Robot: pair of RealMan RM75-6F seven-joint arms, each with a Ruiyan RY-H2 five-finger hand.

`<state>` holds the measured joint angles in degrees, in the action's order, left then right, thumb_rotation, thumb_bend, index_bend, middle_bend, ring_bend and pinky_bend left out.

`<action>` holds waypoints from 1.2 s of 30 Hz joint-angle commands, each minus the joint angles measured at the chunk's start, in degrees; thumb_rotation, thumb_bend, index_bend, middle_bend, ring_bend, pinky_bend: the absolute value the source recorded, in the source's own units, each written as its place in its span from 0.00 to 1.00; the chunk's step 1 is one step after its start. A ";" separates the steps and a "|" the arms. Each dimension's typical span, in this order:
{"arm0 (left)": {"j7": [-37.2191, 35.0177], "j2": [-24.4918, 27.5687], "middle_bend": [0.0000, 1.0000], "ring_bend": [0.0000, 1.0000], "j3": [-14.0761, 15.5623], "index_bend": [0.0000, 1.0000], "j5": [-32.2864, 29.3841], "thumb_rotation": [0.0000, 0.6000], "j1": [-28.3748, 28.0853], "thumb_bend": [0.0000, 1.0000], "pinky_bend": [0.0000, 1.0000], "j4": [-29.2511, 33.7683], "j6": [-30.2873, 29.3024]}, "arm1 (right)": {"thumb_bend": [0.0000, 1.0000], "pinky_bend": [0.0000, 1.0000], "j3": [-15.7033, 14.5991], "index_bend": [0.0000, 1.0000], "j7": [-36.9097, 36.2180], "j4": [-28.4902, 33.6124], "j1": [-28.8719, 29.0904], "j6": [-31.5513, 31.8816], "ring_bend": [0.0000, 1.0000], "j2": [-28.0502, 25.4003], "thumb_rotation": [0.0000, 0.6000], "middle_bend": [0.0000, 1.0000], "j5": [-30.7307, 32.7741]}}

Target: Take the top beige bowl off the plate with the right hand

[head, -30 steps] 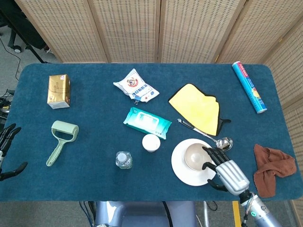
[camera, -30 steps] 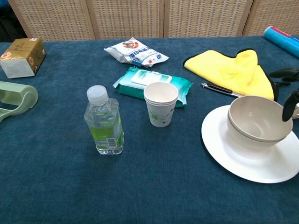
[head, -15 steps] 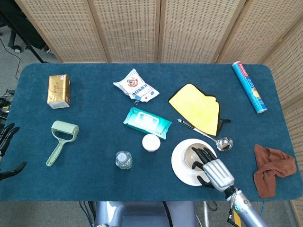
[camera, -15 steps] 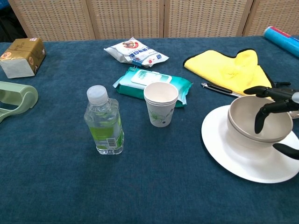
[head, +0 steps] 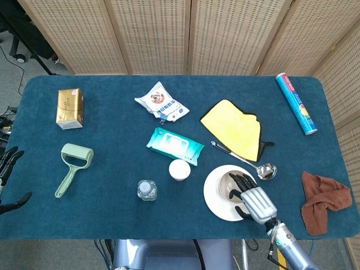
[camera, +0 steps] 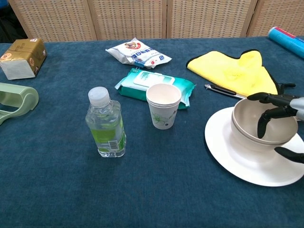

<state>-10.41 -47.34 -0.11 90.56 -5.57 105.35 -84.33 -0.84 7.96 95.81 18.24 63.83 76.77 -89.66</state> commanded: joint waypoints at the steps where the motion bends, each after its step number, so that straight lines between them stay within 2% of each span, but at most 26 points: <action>1: 0.13 -0.04 0.00 0.00 -0.03 0.00 -0.11 1.00 -0.04 0.24 0.00 0.05 0.09 | 0.44 0.00 0.02 0.43 -0.89 -0.83 0.14 0.39 0.00 0.47 1.00 0.00 0.06; 11: 1.12 -0.29 0.00 0.00 -0.04 0.00 -0.28 1.00 -0.18 0.24 0.00 0.32 0.47 | 0.45 0.00 -0.08 0.52 -2.43 -2.64 0.67 0.86 0.00 1.47 1.00 0.00 0.23; 15: 1.16 -0.29 0.00 0.00 -0.12 0.00 -0.47 1.00 -0.18 0.24 0.00 0.37 0.46 | 0.46 0.00 -0.02 0.58 -2.96 -3.11 0.79 1.29 0.00 1.85 1.00 0.00 0.15; 21: 1.20 -0.29 0.00 0.00 -0.10 0.00 -0.40 1.00 -0.19 0.24 0.00 0.35 0.49 | 0.53 0.00 -0.19 0.65 -3.61 -3.57 0.71 2.72 0.00 2.14 1.00 0.00 -0.73; 28: 0.98 -0.22 0.00 0.00 -0.12 0.00 -0.44 1.00 -0.15 0.24 0.00 0.35 0.41 | 0.55 0.00 -0.17 0.67 -3.95 -2.98 0.70 4.32 0.00 1.77 1.00 0.00 -1.71; 36: 1.21 -0.24 0.00 0.00 0.05 0.00 -0.05 1.00 -0.13 0.24 0.00 0.45 0.43 | 0.55 0.00 0.21 0.68 -4.52 0.88 0.63 7.08 0.00 -1.61 1.00 0.00 -3.59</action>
<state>-9.20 -47.58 -0.06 90.50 -5.71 105.80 -83.89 -0.65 3.62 96.11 18.89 70.43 75.70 -92.77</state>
